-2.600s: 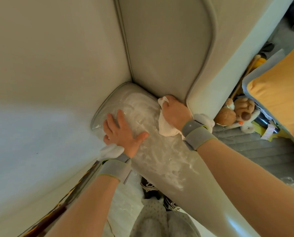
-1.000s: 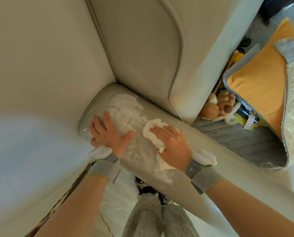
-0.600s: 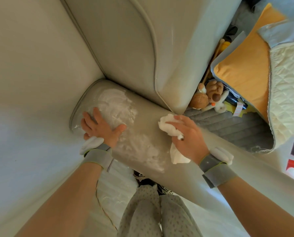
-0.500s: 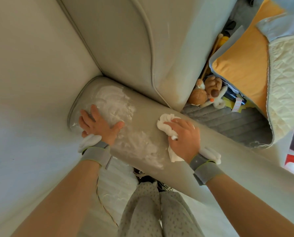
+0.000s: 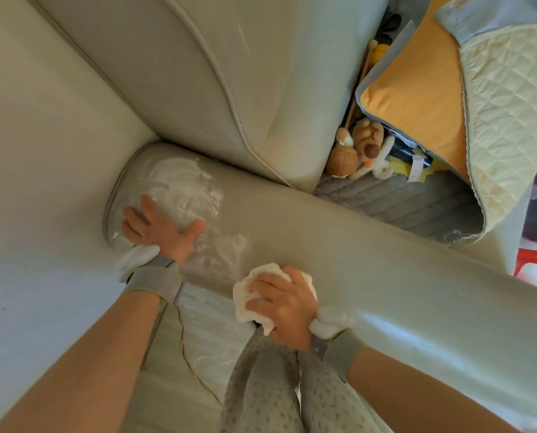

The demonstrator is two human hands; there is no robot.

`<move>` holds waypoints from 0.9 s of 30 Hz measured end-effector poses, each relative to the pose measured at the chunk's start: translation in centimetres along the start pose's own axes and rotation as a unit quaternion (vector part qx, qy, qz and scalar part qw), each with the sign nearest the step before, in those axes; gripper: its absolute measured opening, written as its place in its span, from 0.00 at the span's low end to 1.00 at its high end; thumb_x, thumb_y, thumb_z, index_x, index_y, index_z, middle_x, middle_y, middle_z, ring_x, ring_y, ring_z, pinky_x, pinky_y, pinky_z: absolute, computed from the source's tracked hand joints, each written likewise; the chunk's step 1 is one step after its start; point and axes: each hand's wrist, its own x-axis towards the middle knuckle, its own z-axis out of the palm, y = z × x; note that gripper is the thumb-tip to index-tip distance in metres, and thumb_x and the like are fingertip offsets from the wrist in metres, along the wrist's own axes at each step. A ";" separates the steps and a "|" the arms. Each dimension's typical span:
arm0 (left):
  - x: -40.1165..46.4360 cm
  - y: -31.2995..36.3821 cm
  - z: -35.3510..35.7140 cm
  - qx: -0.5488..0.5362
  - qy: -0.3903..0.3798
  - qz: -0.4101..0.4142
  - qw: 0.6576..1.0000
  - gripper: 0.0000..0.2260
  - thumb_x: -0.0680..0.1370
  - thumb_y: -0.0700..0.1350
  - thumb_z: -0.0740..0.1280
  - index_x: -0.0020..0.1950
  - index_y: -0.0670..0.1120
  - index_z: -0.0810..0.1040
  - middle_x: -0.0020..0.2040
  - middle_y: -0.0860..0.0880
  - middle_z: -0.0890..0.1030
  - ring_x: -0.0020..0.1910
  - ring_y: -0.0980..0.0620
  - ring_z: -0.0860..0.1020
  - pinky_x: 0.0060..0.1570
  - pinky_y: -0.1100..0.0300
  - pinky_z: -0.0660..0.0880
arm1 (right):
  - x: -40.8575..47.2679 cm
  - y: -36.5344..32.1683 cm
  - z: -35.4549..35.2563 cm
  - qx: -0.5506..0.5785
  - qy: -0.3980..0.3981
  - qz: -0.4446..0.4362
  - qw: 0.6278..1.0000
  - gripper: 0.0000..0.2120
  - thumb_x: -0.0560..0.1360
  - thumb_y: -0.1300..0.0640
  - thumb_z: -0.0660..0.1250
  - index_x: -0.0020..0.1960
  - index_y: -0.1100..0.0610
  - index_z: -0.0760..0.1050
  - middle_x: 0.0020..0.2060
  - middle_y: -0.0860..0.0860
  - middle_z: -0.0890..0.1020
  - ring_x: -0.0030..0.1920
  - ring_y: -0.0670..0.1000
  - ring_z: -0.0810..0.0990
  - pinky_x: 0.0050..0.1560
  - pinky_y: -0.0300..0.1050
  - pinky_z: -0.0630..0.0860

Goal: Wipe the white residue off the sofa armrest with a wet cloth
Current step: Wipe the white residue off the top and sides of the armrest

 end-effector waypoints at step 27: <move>-11.1 -2.9 4.1 -0.267 -0.112 -0.145 0.946 0.25 0.79 0.55 0.56 0.70 0.40 0.64 0.69 0.36 0.67 0.69 0.36 0.66 0.68 0.43 0.64 | -4.8 1.4 -6.7 -0.091 -0.029 0.219 0.971 0.24 0.66 0.45 0.62 0.61 0.48 0.72 0.56 0.55 0.77 0.60 0.59 0.75 0.52 0.53 0.72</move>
